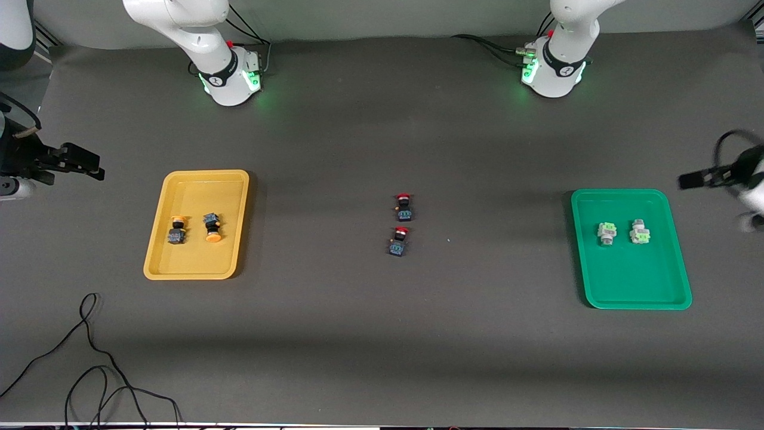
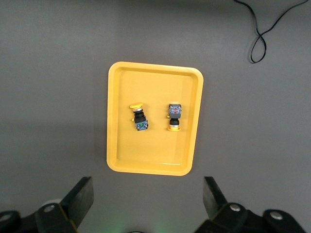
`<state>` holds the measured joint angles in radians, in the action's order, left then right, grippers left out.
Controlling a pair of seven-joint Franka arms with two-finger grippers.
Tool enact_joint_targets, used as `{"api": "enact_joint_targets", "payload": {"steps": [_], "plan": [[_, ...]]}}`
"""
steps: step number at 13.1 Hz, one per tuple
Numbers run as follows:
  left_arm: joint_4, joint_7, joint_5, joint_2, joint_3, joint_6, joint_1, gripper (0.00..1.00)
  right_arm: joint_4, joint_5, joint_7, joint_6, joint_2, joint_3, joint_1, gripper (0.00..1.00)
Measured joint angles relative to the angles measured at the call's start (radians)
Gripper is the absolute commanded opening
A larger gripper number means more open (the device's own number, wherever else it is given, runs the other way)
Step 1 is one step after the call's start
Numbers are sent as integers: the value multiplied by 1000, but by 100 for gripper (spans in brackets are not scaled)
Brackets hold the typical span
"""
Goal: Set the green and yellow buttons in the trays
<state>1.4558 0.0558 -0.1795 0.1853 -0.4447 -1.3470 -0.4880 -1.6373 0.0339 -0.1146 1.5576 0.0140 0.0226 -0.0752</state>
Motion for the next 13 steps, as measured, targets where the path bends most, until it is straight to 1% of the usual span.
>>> {"api": "enact_joint_targets", "payload": {"steps": [2, 4, 8, 10, 13], "plan": [[-122, -2, 4, 4, -4, 98, 1, 100, 0, 1, 4, 0, 8, 10, -7, 100], [-173, -3, 6, 15, -12, 123, 6, 100, 1, 1, 7, 0, 11, 11, -7, 100], [-183, -2, 34, 56, -17, 127, 31, 100, 3, 1, 58, 0, 12, 7, -1, 100], [-183, -1, 38, 60, -18, 128, 52, 100, 9, 1, 68, 4, 12, -16, 21, 100], [-184, -1, 38, 60, -18, 132, 67, 100, 16, 1, 69, 5, 12, -26, 24, 100]]}}
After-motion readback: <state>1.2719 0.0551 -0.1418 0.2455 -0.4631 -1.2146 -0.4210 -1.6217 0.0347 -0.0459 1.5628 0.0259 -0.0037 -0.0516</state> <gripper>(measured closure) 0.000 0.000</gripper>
